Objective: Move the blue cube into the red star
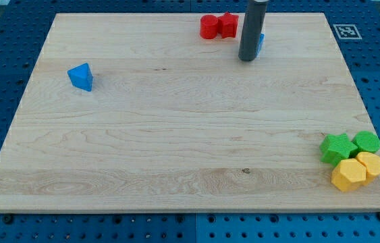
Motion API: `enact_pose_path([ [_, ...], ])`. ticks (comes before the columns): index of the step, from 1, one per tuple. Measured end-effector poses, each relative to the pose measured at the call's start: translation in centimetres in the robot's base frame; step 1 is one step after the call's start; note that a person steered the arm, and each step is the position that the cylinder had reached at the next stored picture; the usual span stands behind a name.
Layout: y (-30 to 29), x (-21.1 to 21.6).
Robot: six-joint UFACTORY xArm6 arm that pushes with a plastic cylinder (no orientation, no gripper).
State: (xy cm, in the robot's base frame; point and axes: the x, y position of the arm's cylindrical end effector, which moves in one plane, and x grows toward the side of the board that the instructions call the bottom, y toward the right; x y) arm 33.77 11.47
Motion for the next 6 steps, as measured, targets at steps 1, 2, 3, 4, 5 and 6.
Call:
enact_pose_path([
  [1,4.6,2.0],
  [2,6.4,0.3],
  [3,3.7,-2.3],
  [4,0.3,-4.6],
  [5,-0.3,-5.0],
  [6,0.0,-2.0],
])
